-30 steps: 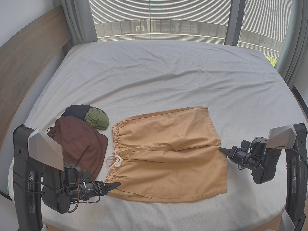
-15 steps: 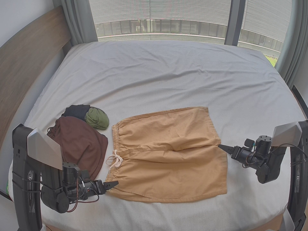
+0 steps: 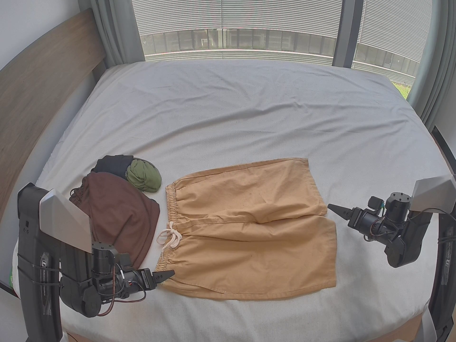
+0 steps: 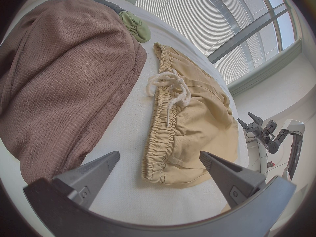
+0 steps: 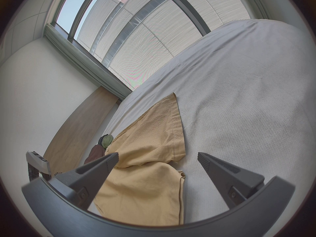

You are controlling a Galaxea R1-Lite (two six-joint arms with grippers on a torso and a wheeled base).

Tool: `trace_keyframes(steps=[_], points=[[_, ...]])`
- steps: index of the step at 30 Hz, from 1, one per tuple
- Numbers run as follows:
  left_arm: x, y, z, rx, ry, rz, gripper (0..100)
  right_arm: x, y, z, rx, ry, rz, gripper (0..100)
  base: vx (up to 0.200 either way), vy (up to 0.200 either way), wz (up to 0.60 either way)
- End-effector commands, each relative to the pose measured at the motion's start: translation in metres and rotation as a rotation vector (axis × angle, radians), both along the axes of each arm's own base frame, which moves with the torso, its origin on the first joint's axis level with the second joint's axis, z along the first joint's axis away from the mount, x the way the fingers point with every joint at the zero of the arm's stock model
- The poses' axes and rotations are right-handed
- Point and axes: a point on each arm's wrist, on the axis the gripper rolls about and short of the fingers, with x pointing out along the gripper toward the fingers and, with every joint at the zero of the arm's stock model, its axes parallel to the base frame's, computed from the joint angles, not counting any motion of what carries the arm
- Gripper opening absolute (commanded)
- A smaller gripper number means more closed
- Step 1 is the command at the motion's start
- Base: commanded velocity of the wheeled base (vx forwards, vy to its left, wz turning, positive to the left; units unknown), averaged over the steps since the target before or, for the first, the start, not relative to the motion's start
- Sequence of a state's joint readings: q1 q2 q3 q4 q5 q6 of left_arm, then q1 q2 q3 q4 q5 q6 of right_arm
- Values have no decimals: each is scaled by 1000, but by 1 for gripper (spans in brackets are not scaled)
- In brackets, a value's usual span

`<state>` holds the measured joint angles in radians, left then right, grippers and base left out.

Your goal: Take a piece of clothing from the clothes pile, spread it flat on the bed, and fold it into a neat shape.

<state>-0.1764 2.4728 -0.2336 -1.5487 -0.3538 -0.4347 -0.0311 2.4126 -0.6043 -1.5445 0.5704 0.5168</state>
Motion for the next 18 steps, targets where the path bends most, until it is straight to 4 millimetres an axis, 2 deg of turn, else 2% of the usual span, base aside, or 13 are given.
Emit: trace_keyframes(steps=[1, 9, 10, 16, 18], points=[[-1, -2, 0, -2, 1, -5, 100, 0, 0, 3, 0, -8, -1, 100, 0, 0, 0], [-1, -2, 0, -3, 2, -4, 100, 0, 0, 2, 0, -6, 1, 100, 0, 0, 0], [-1, -2, 0, -4, 3, -3, 0, 0, 0, 2, -1, -5, -1, 100, 0, 0, 0], [0, -2, 1, -11, 2, 1, 0, -1, 0, 1, -2, -1, 1, 100, 0, 0, 0], [0, -2, 1, -10, 2, 0, 0, -8, 0, -3, -22, 18, 14, 100, 0, 0, 0]])
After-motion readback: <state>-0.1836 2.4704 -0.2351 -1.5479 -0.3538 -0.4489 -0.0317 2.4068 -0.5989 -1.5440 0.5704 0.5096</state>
